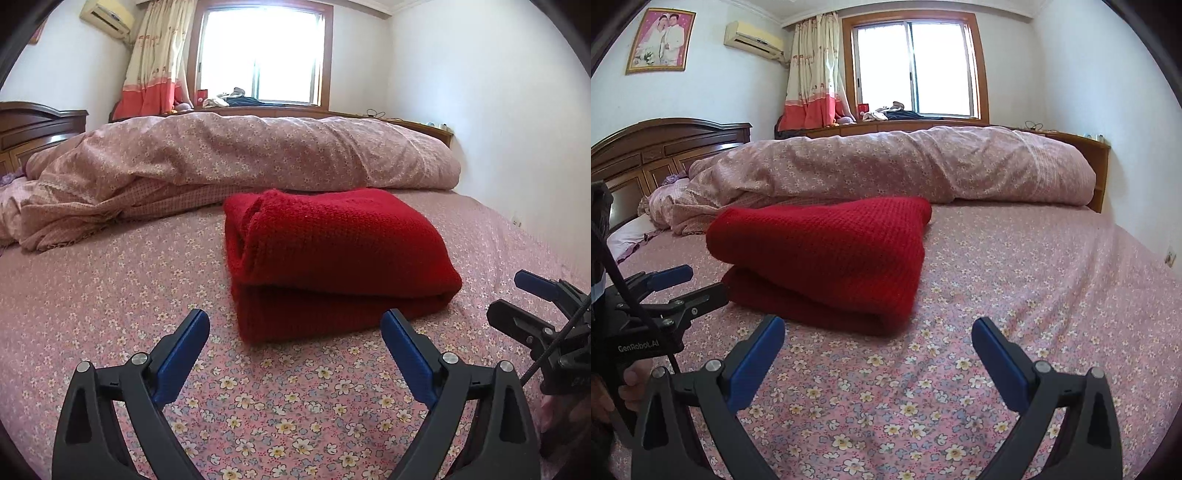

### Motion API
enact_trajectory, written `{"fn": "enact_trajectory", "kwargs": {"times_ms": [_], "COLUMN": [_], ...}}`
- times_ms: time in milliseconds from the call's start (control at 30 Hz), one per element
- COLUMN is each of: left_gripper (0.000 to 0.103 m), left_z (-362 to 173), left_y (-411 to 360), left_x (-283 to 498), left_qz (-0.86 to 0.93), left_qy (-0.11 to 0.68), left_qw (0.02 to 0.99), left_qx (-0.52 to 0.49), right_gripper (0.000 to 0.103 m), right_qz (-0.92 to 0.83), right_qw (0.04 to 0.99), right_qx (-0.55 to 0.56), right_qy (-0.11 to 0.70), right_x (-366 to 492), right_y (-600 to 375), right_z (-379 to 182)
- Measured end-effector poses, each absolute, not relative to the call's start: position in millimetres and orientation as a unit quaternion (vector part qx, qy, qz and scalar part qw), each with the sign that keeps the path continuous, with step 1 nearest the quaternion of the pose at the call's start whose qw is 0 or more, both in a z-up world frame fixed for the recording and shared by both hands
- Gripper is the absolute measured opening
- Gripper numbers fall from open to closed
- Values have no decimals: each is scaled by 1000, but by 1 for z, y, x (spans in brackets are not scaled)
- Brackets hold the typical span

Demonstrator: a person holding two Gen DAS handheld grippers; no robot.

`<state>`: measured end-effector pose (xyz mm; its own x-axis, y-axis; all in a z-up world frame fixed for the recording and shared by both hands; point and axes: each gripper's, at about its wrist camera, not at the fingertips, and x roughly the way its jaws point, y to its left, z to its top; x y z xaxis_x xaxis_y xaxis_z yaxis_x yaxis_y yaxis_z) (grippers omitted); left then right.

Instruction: Fold small clothes

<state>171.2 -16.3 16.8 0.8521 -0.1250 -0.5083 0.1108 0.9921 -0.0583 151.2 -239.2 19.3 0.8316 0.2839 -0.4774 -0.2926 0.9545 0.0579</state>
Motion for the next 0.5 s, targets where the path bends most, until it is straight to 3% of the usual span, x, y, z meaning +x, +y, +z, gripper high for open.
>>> {"fn": "enact_trajectory", "kwargs": {"times_ms": [500], "left_gripper": [91], "left_z": [15], "left_y": [-18], "left_x": [172], "left_qz": [-62], "left_qy": [269], "left_qw": [961], "left_qx": [-13], "right_gripper": [103], "right_qz": [149], "right_qw": [955], "right_qx": [0], "right_qy": [257], "right_x": [156], "right_y": [-245], "right_z": [18]}}
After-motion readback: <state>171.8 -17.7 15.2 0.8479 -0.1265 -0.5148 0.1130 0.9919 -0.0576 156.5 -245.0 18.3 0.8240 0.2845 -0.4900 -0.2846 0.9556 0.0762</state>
